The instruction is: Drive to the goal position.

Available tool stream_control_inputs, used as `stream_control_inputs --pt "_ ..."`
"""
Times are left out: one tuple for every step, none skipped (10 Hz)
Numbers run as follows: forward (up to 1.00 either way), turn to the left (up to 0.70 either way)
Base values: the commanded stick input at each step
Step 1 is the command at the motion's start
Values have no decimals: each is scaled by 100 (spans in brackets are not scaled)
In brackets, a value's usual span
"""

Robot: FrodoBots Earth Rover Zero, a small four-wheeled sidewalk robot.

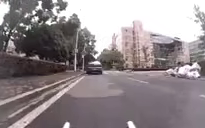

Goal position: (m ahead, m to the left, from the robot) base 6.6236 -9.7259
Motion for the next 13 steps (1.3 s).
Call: stream_control_inputs --pt "45 0" --pt "45 0" --pt "45 0" --pt "45 0" --pt "45 0" --pt "45 0" --pt "45 0" --pt "45 0" --pt "45 0" --pt "45 0" --pt "45 0" --pt "45 0" --pt "45 0"
